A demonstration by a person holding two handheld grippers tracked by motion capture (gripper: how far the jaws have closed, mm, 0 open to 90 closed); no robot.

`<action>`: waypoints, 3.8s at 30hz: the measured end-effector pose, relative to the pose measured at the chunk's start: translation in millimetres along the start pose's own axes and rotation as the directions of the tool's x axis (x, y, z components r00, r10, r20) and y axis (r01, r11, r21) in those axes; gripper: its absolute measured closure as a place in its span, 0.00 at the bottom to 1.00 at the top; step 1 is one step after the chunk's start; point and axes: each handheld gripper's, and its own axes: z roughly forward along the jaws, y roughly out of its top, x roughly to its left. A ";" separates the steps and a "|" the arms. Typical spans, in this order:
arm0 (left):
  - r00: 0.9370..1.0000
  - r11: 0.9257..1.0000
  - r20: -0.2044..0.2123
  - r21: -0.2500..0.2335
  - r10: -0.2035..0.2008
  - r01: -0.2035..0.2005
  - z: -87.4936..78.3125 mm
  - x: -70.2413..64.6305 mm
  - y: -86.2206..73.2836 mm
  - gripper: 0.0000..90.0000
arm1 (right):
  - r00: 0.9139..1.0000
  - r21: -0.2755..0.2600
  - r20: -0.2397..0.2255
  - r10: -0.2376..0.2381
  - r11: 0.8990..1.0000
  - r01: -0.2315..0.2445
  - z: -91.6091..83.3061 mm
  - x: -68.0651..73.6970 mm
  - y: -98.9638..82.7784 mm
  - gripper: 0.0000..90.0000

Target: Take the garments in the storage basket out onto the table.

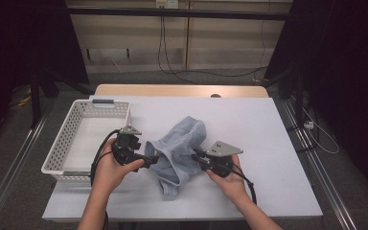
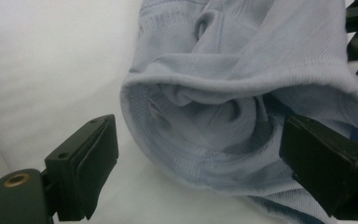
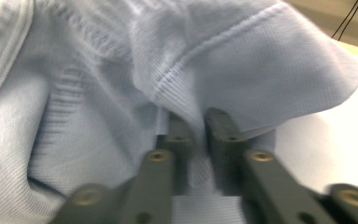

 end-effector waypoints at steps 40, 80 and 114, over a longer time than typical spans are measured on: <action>0.999 1.000 0.030 -0.006 0.021 -0.021 14.8 -11.4 11.2 0.14 | 0.982 -0.022 0.078 0.174 0.985 -0.173 -84.5 -70.2 -33.0 0.96; 0.998 1.000 0.063 -0.009 0.006 -0.006 12.6 -9.1 9.9 0.16 | 0.976 0.071 0.075 0.203 0.975 -0.208 -103.5 -86.6 -32.7 0.32; 0.991 1.000 0.131 0.019 0.019 -0.022 25.1 -22.0 5.3 0.14 | 0.974 0.167 0.113 0.198 0.962 -0.215 -38.0 -73.0 -22.6 0.22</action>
